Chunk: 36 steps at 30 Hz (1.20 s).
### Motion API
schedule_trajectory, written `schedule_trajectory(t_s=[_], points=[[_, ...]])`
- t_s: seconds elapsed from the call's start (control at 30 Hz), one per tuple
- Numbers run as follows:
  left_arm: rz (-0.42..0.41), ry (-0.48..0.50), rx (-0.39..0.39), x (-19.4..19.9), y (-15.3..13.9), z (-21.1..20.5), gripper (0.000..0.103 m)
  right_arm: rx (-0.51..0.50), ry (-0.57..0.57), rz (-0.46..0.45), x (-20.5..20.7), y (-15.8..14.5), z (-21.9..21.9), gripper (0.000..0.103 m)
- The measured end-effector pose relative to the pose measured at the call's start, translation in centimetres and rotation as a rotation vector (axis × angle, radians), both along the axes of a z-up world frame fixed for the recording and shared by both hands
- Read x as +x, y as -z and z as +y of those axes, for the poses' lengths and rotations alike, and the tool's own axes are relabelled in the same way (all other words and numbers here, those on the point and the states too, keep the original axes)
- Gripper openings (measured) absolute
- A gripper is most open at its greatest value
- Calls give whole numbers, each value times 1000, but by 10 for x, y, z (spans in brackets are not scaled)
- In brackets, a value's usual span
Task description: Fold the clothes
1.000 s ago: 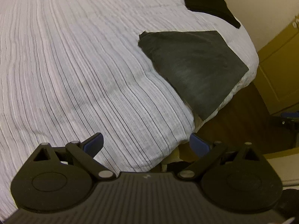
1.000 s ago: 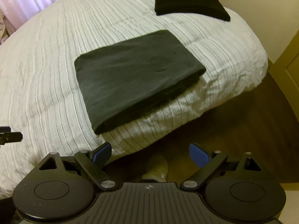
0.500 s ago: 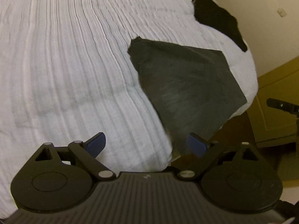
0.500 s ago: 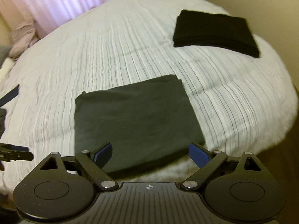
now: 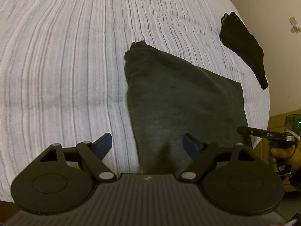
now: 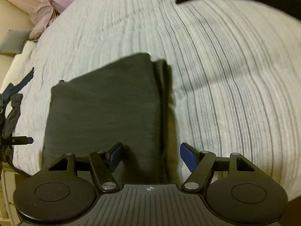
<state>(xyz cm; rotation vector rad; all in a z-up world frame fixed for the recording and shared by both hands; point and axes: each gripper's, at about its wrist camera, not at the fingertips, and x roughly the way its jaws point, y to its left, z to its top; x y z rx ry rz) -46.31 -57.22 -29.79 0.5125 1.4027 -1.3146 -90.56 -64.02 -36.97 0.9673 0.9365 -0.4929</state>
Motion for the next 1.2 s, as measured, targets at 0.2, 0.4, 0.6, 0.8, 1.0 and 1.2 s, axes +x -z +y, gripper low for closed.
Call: schedule_trajectory(t_s=[0.2, 0.4, 0.6, 0.8, 1.0, 1.2], points=[[49, 26, -9, 3, 20, -6, 79, 89, 30, -107, -10, 28, -8, 71], [128, 85, 12, 2, 43, -14, 78, 157, 85, -182, -21, 43, -17, 71], [205, 102, 15, -2, 56, -21, 51, 220, 107, -204, -25, 35, -23, 46], [213, 111, 27, -1, 62, -25, 55, 164, 80, -179, -19, 37, -30, 66], [195, 120, 29, -10, 67, -32, 58, 201, 74, -216, -9, 51, -32, 77], [177, 161, 9, -5, 45, -31, 29, 283, 142, -256, -25, 32, -37, 25]])
